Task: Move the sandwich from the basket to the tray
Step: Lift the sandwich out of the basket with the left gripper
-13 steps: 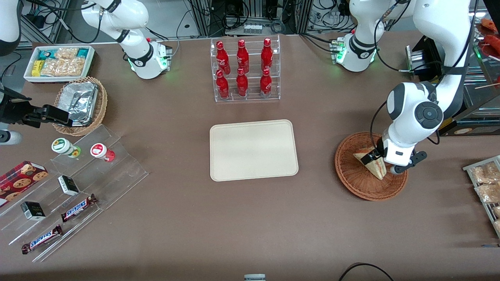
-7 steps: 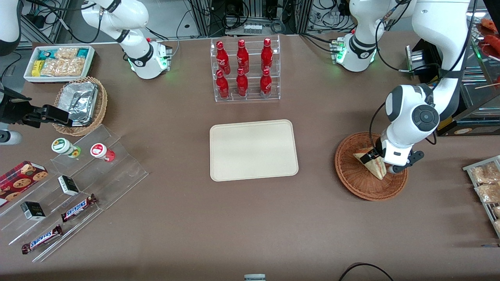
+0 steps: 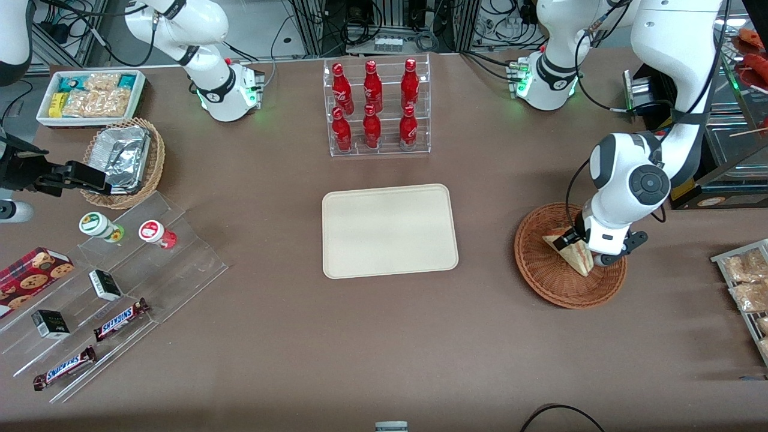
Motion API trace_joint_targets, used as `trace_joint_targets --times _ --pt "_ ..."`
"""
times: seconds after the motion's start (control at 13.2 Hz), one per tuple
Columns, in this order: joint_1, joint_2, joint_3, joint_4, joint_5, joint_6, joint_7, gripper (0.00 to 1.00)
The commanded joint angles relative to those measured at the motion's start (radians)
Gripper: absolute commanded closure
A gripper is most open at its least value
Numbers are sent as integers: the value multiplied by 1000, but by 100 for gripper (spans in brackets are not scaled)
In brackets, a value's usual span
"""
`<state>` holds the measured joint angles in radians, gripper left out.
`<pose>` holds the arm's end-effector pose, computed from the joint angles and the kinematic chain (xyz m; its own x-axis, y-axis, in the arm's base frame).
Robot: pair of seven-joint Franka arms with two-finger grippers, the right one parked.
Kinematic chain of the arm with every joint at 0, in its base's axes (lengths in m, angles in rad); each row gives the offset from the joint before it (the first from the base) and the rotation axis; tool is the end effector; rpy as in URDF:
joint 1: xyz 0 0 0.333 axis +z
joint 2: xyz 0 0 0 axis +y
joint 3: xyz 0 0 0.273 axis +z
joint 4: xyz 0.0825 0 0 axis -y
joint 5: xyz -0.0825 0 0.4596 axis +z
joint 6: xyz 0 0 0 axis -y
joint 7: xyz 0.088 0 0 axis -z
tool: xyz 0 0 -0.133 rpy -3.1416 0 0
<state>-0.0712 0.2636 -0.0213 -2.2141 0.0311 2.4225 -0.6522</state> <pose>0.5770 -0.0536 0.1263 0.8586 0.5113 -0.0356 0.5098 -0.8592 -0.0443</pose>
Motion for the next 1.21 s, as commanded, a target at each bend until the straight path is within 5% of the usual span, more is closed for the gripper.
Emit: trace_joint_targets --times 0.0,0.3,0.53,0.83,1.14 --pt "-1 8 3 -4 19 24 -34 100" --pt "-4 -32 4 31 21 -23 -32 100" --pt "-18 -47 -15 202 52 -230 -32 100" --pt "-165 32 -32 531 58 -477 -34 100" --pt "-318 84 -32 614 61 -513 -32 100"
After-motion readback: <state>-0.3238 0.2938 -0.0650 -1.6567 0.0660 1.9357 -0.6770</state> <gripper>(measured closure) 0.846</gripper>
